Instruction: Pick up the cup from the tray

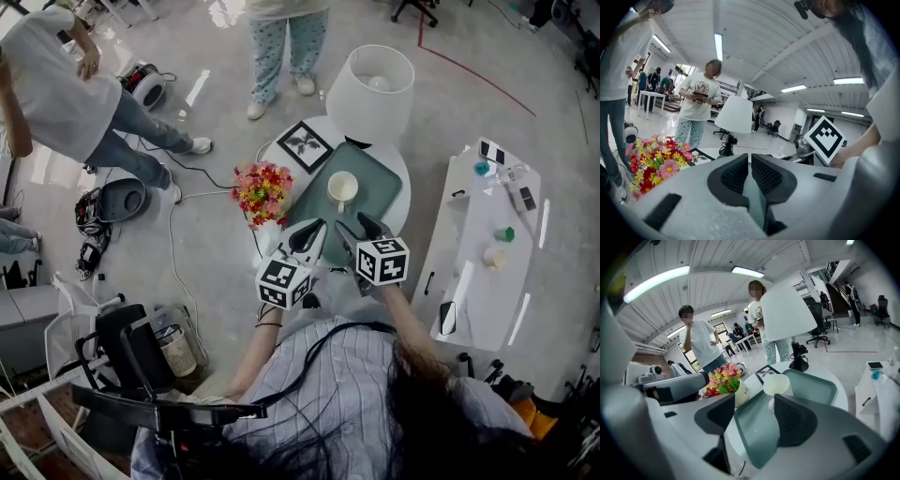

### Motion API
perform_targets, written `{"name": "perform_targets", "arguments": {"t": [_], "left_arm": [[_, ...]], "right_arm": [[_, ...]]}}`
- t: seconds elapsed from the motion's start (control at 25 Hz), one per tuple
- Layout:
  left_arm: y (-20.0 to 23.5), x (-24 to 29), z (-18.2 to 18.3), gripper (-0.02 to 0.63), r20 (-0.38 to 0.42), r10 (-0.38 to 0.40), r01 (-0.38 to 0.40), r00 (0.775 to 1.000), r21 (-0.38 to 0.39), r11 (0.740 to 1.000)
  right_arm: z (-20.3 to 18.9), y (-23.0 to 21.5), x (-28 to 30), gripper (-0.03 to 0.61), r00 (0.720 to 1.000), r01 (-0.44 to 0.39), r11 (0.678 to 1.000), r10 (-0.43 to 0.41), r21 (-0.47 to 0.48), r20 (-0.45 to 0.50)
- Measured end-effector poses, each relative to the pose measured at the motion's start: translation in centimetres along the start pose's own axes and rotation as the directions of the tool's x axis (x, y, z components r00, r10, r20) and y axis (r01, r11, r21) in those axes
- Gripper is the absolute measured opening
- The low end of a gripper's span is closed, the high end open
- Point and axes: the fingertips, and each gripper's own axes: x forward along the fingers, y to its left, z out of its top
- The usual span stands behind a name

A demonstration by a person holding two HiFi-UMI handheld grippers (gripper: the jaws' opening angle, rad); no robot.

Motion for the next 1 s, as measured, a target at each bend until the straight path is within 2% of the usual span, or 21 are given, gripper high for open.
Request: {"name": "perform_targets", "arguments": {"t": [0.2,0.4,0.76,1.0], "left_arm": [[1.2,2.0,-0.5,0.017,-0.04,0.009,-0.009,0.999,0.005,1.0],[2.3,3.9,-0.9,0.017,-0.049,0.012,-0.014,0.999,-0.027,1.0],[4.2,5.8,-1.3,0.017,-0.077,0.04,-0.043,0.996,-0.042,0.998],[5.0,5.9,-1.4,0.017,-0.081,0.057,-0.062,0.995,-0.054,0.997]], "right_arm": [[-0.7,-2.9,3.5,0.293,0.998,0.017,1.0,-0.017,0.001,-0.054],[-1.4,-5.2,6.8,0.339,0.995,0.043,0.999,-0.043,-0.006,-0.092],[-2.2,-7.4,10.7,0.377,0.982,0.104,0.993,-0.11,-0.052,-0.15],[-2.4,-7.6,12.4,0.403,0.973,0.166,0.983,-0.177,-0.083,-0.149]]}}
